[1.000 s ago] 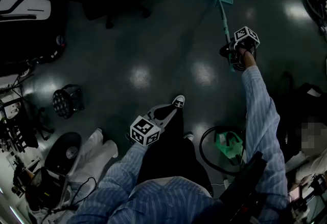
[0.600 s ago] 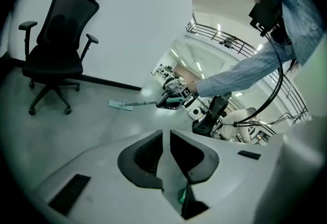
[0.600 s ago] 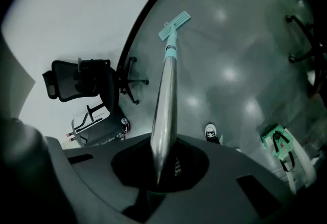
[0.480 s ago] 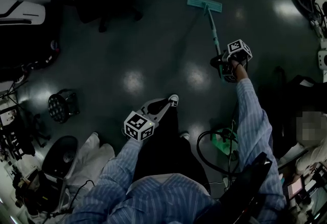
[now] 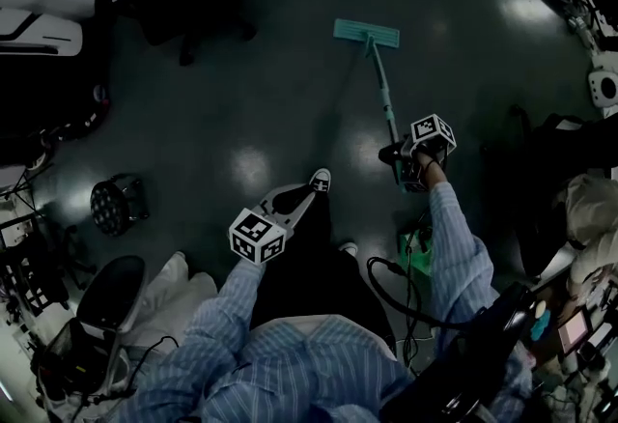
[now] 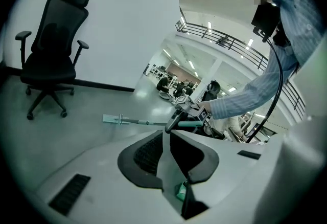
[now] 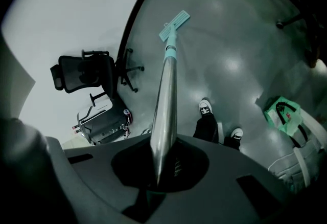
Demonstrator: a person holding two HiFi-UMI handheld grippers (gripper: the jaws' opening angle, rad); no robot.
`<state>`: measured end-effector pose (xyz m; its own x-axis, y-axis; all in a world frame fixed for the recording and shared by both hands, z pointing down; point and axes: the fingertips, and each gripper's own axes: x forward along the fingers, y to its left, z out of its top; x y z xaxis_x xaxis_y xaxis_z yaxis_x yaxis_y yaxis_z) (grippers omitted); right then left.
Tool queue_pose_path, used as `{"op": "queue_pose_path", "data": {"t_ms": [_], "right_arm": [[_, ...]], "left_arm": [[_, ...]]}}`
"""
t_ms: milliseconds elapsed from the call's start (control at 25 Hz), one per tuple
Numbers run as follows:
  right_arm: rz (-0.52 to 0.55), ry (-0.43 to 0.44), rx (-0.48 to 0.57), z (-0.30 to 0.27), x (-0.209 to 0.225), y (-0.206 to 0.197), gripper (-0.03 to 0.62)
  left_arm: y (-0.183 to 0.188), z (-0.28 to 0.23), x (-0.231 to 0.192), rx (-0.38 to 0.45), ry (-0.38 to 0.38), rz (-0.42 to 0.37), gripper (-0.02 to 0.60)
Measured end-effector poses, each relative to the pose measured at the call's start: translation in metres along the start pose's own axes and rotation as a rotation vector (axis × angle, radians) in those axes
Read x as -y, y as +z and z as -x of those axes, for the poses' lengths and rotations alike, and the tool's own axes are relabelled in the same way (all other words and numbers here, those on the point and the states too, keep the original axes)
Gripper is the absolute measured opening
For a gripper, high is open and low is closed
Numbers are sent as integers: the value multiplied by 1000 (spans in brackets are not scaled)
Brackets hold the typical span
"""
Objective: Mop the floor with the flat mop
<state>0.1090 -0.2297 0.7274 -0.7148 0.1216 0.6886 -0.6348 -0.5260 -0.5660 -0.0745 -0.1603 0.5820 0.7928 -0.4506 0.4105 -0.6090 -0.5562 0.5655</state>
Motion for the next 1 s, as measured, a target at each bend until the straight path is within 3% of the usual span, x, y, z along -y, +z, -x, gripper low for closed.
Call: {"op": "queue_pose_path", "data": {"t_ms": [360, 760, 1000], "right_arm": [[-36, 46, -31, 5, 80, -137, 26], [-42, 14, -59, 6, 162, -297, 26], [-23, -12, -89, 1, 210, -375, 26]], "left_arm": [[-41, 17, 59, -15, -17, -35, 43], [-77, 61, 137, 11, -61, -109, 43], [-118, 80, 179, 5, -75, -98, 43]]}}
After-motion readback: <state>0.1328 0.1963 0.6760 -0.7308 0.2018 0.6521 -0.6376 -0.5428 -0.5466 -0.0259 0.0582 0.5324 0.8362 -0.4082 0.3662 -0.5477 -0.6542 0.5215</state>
